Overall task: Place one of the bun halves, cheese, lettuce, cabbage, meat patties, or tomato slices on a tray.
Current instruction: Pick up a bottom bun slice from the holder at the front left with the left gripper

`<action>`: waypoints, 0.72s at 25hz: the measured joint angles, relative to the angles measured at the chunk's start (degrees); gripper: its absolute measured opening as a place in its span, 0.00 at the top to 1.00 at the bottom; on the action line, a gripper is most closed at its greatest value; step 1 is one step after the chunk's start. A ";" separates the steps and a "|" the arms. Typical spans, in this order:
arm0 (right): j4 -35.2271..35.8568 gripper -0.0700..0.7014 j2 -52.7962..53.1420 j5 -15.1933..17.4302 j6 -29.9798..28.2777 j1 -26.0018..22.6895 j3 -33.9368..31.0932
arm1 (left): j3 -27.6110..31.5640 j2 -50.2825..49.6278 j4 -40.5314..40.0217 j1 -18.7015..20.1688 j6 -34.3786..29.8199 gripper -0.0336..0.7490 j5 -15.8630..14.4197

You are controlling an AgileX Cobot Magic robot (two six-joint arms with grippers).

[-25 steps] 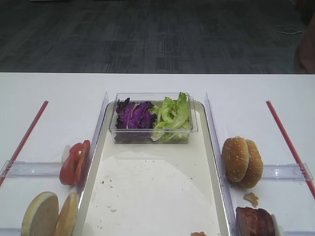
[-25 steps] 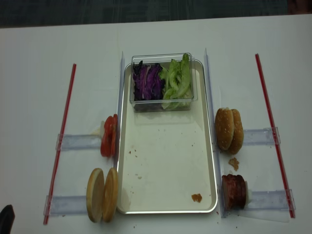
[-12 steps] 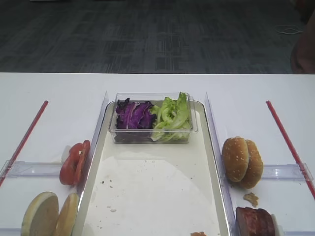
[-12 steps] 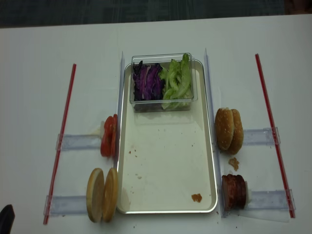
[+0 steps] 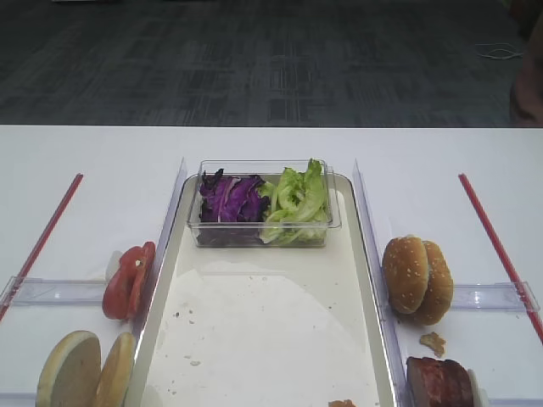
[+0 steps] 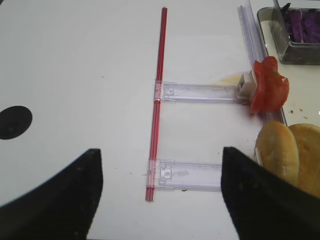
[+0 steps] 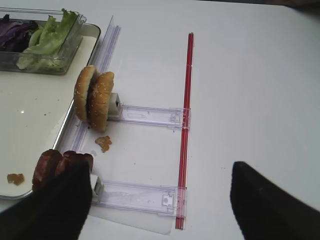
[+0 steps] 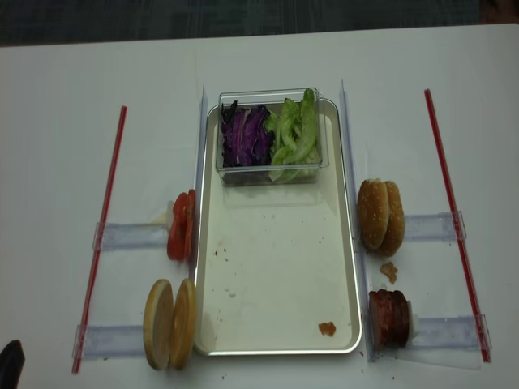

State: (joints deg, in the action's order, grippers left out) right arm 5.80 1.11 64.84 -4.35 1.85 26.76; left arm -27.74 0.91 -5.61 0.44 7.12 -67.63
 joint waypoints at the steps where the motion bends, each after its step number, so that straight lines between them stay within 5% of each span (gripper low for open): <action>1: -0.10 0.16 0.00 0.00 0.00 0.00 0.00 | 0.00 0.00 0.00 0.00 0.00 0.36 0.00; 18: -1.77 0.16 0.00 0.00 -2.11 0.00 0.00 | 0.00 0.00 1.41 0.00 -2.38 0.36 0.00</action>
State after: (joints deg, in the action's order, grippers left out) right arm 4.04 1.11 64.84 -6.46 1.85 26.76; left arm -27.74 0.91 -4.20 0.44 4.74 -67.63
